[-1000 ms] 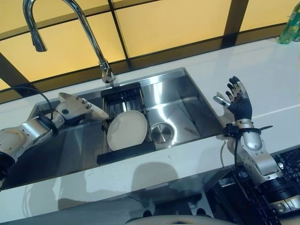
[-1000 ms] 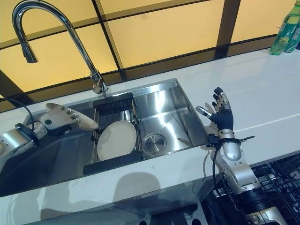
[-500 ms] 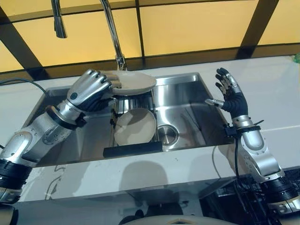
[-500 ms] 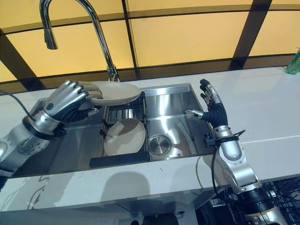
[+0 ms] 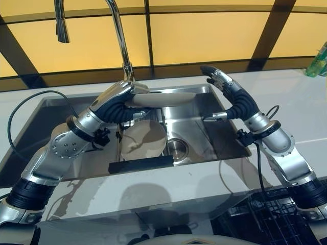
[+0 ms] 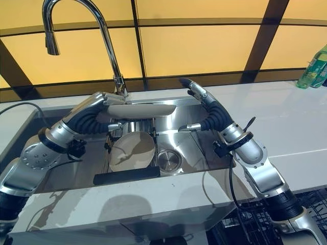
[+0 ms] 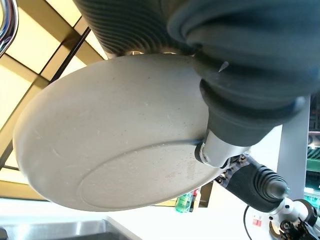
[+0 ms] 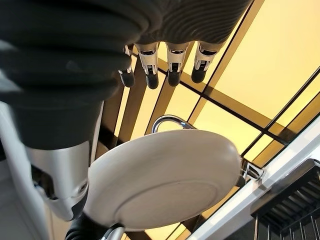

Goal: Pick up plates and place into dishwasher.

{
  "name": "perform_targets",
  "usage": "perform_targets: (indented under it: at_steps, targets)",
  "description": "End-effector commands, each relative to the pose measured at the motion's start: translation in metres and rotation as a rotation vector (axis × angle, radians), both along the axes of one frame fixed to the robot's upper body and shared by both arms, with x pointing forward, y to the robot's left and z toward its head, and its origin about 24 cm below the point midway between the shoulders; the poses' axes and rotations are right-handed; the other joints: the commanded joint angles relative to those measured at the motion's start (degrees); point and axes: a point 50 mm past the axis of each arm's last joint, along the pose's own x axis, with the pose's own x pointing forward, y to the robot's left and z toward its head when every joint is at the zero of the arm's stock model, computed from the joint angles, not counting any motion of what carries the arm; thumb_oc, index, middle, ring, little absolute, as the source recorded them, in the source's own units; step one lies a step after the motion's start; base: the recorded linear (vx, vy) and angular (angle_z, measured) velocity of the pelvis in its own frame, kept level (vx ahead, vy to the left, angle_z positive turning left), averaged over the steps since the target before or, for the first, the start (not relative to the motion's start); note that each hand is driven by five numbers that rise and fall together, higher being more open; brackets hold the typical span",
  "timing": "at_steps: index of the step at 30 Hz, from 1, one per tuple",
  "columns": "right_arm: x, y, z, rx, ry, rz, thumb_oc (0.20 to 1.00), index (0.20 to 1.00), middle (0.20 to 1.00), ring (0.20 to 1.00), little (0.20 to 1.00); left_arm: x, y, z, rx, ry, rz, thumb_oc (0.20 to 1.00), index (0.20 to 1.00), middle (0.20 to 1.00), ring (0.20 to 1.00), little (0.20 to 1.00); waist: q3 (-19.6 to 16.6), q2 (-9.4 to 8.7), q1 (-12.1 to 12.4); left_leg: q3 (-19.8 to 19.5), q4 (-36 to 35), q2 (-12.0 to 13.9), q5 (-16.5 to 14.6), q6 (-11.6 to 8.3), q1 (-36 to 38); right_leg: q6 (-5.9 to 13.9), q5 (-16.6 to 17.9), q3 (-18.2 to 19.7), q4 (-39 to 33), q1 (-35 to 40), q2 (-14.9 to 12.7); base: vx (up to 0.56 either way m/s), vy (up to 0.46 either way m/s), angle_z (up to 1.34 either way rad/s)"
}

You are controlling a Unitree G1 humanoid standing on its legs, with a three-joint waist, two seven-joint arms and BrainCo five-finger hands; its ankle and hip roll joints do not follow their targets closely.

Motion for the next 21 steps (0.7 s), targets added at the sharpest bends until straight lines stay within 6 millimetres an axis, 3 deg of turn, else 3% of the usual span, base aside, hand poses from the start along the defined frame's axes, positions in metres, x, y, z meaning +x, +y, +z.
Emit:
perform_targets:
  at_steps: [1,10,16,21]
  targets:
    - [-0.011,0.021,0.032,-0.076,-0.172,0.131,1.0,1.0,1.0,1.0,1.0,0.004,-0.016,0.02,-0.09,-0.002,-0.116,0.2,0.2,0.2,0.2,0.2,-3.36,-0.71,-0.61,-0.52,1.18,1.02,-4.4,0.22,-1.13,3.76,-2.93,-1.34,2.83,-0.33,-4.15,-0.01,-0.013,-0.08]
    - [-0.018,0.047,0.03,-0.232,-0.163,0.285,1.0,1.0,1.0,1.0,1.0,-0.004,-0.038,0.019,-0.101,0.023,-0.248,0.2,0.2,0.2,0.2,0.2,-3.27,-0.86,-0.77,-0.42,1.27,0.79,-4.48,0.25,-1.06,4.07,-2.67,-0.72,2.58,-0.11,-4.61,0.0,0.001,-0.07]
    - [-0.022,0.058,0.03,-0.229,-0.17,0.344,1.0,1.0,1.0,1.0,1.0,-0.008,-0.048,0.019,-0.143,0.057,-0.325,0.2,0.2,0.2,0.2,0.2,-2.96,-0.97,-0.32,-0.98,1.36,0.39,-4.52,0.44,-1.1,4.22,-2.71,-1.11,2.97,0.02,-5.13,0.0,0.0,0.0]
    - [-0.024,0.064,0.028,-0.25,-0.148,0.358,1.0,1.0,1.0,1.0,1.0,-0.02,-0.056,0.024,-0.122,-0.014,-0.378,0.2,0.2,0.2,0.2,0.2,-2.69,-1.02,0.0,-1.41,1.32,0.05,-4.55,0.54,-1.13,4.47,-2.85,-1.29,3.36,0.12,-5.58,0.02,0.038,0.01]
